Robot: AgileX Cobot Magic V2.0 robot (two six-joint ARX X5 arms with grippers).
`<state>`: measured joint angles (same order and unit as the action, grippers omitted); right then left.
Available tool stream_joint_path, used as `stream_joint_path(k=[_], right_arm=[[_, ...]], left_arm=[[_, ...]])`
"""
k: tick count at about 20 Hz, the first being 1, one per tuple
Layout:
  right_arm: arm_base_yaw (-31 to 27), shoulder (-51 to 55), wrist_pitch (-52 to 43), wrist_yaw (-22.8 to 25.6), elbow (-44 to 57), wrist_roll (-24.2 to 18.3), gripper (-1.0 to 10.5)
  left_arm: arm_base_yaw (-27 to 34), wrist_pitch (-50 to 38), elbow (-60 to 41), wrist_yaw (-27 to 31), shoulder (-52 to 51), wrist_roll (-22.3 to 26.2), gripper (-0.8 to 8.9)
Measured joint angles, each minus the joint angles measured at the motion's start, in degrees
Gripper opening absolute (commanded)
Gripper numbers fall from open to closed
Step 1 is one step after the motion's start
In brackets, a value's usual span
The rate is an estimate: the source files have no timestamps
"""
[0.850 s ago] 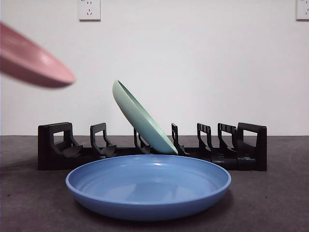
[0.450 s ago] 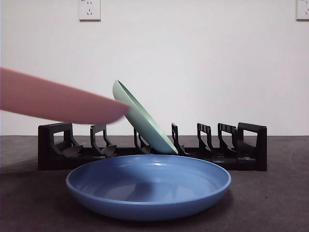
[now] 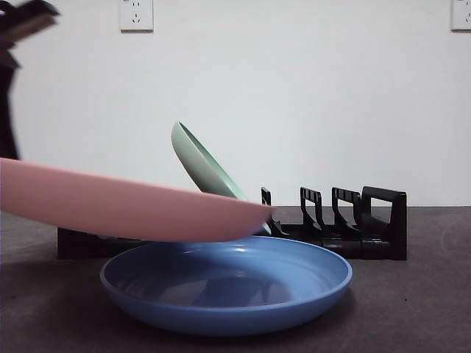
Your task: Place the plate
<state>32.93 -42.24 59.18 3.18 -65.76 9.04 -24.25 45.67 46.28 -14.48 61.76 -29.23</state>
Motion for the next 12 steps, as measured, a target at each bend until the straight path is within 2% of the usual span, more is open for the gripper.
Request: stream_joint_path(k=[6, 12], right_arm=[[0.0, 0.0, 0.0, 0.0, 0.0, 0.0, 1.8], [0.0, 0.0, 0.0, 0.0, 0.0, 0.0, 1.8]], left_arm=[[-3.8, -7.4, 0.0, -0.3, 7.9, -2.8, 0.06], [-4.7, -15.4, 0.0, -1.9, 17.1, -5.0, 0.06]])
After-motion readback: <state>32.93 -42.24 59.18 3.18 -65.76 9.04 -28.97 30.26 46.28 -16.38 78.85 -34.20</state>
